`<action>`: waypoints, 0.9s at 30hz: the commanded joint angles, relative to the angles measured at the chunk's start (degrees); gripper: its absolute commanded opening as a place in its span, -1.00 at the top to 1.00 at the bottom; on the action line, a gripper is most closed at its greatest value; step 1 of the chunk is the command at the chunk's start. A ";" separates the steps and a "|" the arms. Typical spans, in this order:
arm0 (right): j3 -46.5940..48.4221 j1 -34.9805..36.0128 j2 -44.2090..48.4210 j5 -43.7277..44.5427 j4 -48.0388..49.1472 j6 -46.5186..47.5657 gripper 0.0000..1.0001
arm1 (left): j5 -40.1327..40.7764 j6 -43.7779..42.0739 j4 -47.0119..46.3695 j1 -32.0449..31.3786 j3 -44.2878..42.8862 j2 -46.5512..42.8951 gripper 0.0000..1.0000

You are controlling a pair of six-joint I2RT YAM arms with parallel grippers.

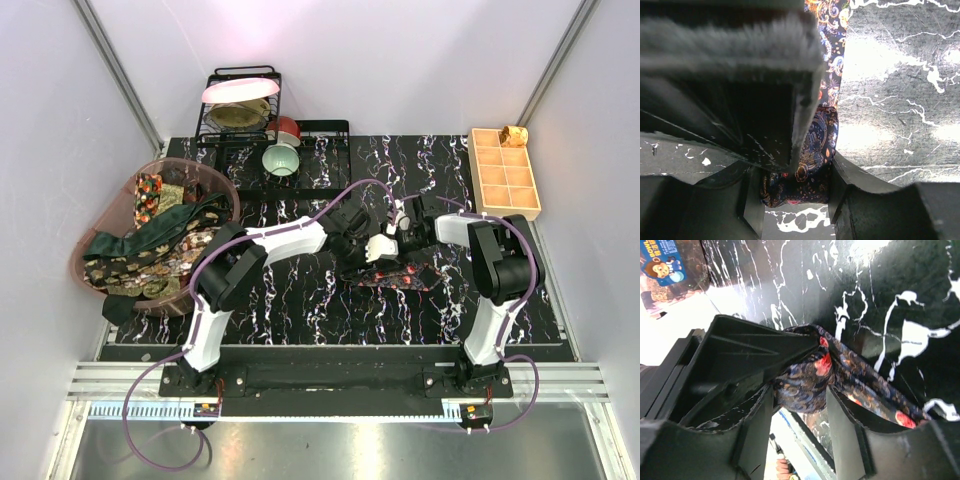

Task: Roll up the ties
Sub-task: Roll the tie at the center of the board.

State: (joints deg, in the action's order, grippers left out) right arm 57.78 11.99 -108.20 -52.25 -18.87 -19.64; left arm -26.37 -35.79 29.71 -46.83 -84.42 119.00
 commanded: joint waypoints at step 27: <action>0.32 1.37 -2.63 17.61 -8.72 7.07 1.00 | -11.94 11.17 -16.52 2.00 8.74 -3.60 -0.50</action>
State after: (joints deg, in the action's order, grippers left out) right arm 58.87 12.71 -109.06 -47.44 -23.66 -17.15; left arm -33.47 -27.86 20.03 -45.01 -79.13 117.36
